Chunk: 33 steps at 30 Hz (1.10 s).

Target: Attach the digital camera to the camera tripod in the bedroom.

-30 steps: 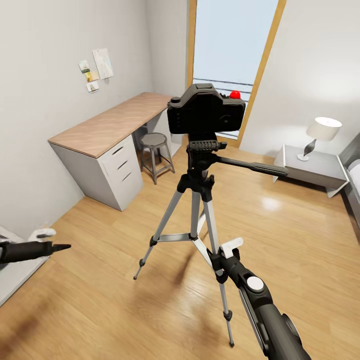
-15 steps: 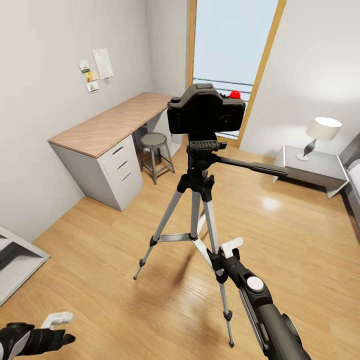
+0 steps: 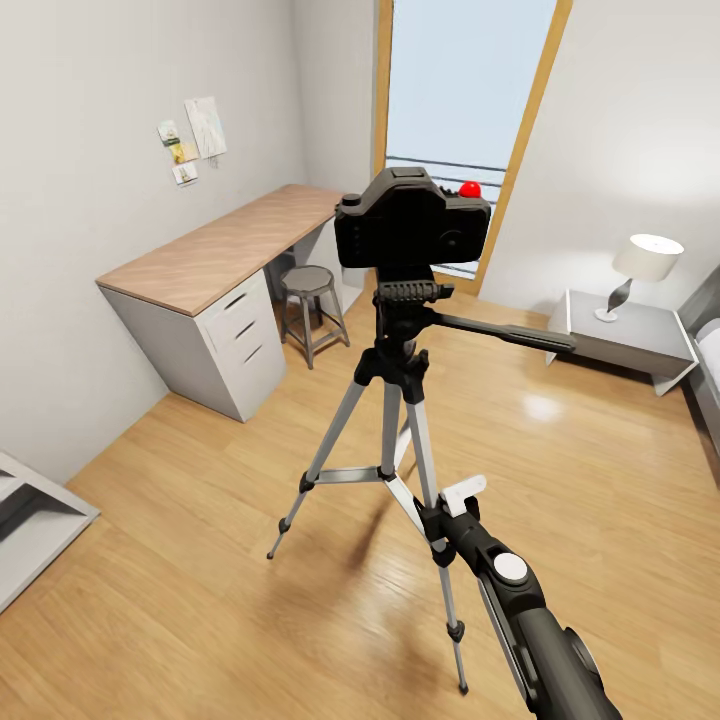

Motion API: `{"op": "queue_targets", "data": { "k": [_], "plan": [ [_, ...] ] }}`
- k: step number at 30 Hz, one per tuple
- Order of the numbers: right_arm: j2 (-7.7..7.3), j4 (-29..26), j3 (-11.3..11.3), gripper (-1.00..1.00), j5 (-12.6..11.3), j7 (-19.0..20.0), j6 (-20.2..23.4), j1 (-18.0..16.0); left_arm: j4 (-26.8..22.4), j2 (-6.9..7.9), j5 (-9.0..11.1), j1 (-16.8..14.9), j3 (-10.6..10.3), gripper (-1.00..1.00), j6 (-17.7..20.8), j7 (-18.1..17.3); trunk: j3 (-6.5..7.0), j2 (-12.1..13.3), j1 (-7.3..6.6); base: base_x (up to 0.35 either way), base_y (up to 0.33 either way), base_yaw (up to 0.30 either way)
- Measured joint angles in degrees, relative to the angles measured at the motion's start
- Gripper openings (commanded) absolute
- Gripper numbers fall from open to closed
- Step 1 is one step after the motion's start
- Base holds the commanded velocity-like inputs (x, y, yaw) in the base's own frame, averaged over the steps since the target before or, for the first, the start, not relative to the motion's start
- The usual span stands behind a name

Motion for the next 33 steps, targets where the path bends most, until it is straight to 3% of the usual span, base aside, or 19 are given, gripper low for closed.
{"op": "queue_targets", "data": {
  "k": [7, 11, 17, 33],
  "plan": [
    [0.0, 0.0, 0.0, -1.0, 0.0, 0.0, 0.0, 0.0, 0.0, -1.31, 1.2, 3.5, 0.0, 1.0, -3.8, 5.5, 0.0, 0.0, 0.0, 0.0, 0.0, 0.0],
    [0.0, 0.0, 0.0, -1.0, 0.0, 0.0, 0.0, 0.0, 0.0, -3.33, 1.4, 5.7, 0.0, 1.0, -7.6, 8.9, 0.0, 0.0, 0.0, 0.0, 0.0, 0.0],
    [0.0, 0.0, 0.0, -1.0, 0.1, 0.0, 0.0, 0.0, 0.0, -4.93, 1.5, 6.8, 0.1, 1.0, -9.2, 12.2, 0.0, 0.0, 0.0, 0.0, 0.0, 0.0],
    [-0.05, 0.0, 0.0, -1.0, -0.1, 0.0, 0.0, 0.0, 0.1, -5.7, 1.5, 7.5, 0.1, 1.0, -9.9, 14.1, 0.0, 0.0, 0.0, 0.0, 0.0, 0.0]
  ]
}}
